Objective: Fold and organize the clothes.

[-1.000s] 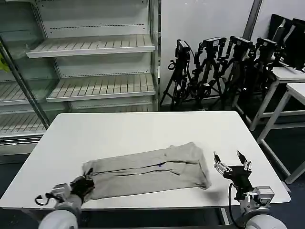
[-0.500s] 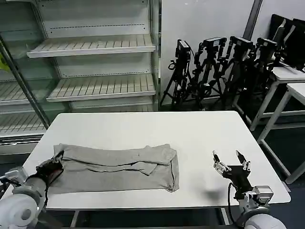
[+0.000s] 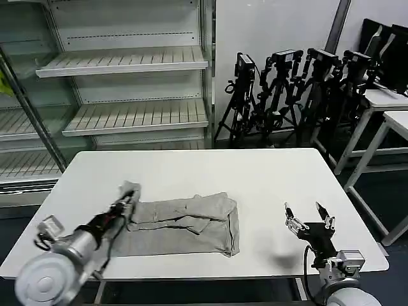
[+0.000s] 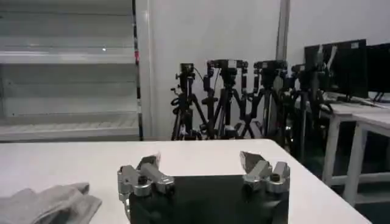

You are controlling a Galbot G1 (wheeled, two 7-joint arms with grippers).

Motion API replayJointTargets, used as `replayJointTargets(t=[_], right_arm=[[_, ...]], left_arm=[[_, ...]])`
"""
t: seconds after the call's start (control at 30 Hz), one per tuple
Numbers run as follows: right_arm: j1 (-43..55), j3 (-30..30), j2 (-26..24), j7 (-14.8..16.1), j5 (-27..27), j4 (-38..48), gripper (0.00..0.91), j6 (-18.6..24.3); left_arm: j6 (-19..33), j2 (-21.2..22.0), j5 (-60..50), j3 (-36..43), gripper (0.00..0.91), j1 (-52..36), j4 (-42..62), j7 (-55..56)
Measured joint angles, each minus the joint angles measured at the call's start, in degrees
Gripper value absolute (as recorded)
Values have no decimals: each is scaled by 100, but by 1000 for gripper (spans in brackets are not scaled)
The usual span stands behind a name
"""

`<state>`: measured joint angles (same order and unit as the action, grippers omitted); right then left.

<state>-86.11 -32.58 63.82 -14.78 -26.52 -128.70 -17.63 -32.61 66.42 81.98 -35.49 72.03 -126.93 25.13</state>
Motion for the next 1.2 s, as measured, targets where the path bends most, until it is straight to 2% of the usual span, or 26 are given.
replayJointTargets(t=[0.27,0.43,0.47,0.5,0.53,0.87,1.2], right_arm=[[54,40,51,13,35,63,907,7],[93,48,67,16,37,102,907,9],[103,54,70,16,37,112,907,9],[111,60,73,16,38,120,907,9],[119,66,74,16,39,127,907,9],[227,98,100,10,42,211,907,5],[255,115,152,11,61,230,907,1]], left_arm=[[58,717,49,862,20,-495,399,67],[113,1024,-75,1272,30,-764,762,94],[121,1076,-108,1346,212,-818,843,101],[129,1118,-138,1410,443,-862,917,104],[132,1158,-168,1472,907,-903,992,109],[167,1365,-334,1861,907,-1199,1425,91],[211,1220,-365,1887,907,-1136,1189,96]])
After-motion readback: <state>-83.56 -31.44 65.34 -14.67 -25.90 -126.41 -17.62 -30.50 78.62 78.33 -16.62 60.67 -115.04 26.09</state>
